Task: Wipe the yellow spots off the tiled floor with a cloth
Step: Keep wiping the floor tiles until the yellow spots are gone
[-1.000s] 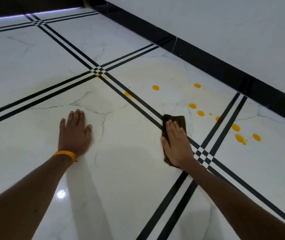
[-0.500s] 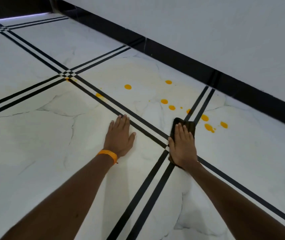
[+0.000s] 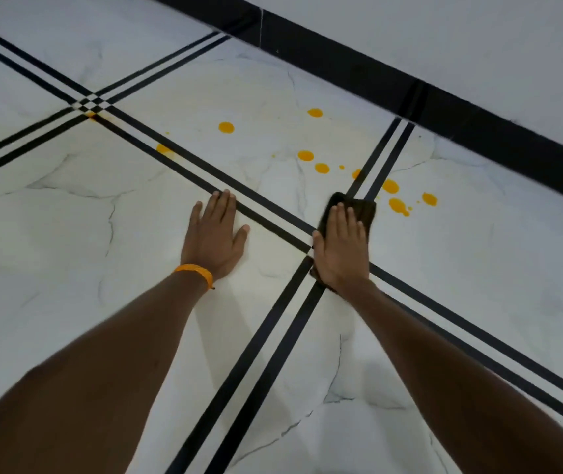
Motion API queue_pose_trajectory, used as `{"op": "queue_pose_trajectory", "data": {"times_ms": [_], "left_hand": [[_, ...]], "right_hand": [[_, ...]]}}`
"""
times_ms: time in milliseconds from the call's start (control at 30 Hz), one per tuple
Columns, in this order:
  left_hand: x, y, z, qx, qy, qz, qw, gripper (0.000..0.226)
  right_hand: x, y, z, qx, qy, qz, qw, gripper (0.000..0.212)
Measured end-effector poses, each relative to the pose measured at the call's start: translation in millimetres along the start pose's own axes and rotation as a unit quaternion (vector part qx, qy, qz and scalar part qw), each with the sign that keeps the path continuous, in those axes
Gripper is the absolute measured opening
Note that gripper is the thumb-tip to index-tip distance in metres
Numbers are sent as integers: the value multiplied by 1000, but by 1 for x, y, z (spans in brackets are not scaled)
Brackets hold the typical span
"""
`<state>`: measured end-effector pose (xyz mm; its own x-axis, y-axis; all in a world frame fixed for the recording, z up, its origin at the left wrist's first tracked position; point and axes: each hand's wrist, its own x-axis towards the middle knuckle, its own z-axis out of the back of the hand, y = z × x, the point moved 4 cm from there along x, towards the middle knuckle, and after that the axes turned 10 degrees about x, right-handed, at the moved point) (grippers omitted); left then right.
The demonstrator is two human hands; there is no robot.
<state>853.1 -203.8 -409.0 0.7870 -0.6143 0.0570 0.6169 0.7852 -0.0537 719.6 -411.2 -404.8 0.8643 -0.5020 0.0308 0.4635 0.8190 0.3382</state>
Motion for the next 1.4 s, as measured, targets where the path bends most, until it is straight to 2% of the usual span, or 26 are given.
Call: {"op": "queue_pose_trajectory", "data": {"times_ms": [100,133,167,200,267,333,400,533,567,667,733,767,900,933,1033,1133,1200,1267,1333,1400], "left_hand": [[-2,1,-4,10,-13,-2,1000,68],[0,2,-4,10,-17,0,1000,69],[2,3,-3,9,-18,-2,1000,70],[4,2,-3,10,-18,-4,1000,71],[2,1,-5,7,-11,-5,1000,72],[2,-2,-6,4,-16,-1,1000,72],[1,-5,-4,2,-7,3,1000,71],[-4,-7,8,40,5,6,999,68],[-2,-10,12,52,10,5,999,67],[20,-22,25,49,-18,20,998,54],[45,-36,30,18,-30,16,999,53],[56,-43,28,4,-28,8,1000,57],[83,-74,-1,11,39,-14,999,83],[86,-79,-7,16,24,-17,999,85],[89,-83,-11,17,-23,-13,1000,84],[89,-81,-17,15,-19,-12,1000,83],[87,-82,-19,10,-16,-10,1000,83],[89,-81,-18,9,-22,-8,1000,83],[93,-82,-16,9,-24,-9,1000,82],[93,-85,-16,7,-20,-14,1000,82]], "right_hand": [[-26,4,0,3,77,195,978,67],[-28,-8,8,2,101,241,965,66],[-24,-24,14,4,103,250,963,66],[-17,-41,20,6,88,219,972,67],[1,-71,24,5,43,88,995,69],[18,-71,19,-12,-3,-13,1000,73],[20,-58,15,-3,2,-18,1000,74],[2,-76,26,25,54,108,992,70],[3,-89,30,25,47,94,994,70],[24,-121,41,22,-27,-58,998,75],[45,-123,43,14,-51,-119,991,73],[51,-121,43,11,-44,-114,992,72],[45,-137,47,20,18,33,999,74],[52,-155,56,15,1,20,1000,76],[85,-197,73,-12,-85,-140,986,79],[120,-191,61,-9,-72,-223,972,75],[131,-173,55,-12,-63,-196,979,75],[122,-149,51,-6,-27,-89,996,74],[87,-131,51,17,49,52,997,71],[60,-144,58,29,77,94,992,71]]}}
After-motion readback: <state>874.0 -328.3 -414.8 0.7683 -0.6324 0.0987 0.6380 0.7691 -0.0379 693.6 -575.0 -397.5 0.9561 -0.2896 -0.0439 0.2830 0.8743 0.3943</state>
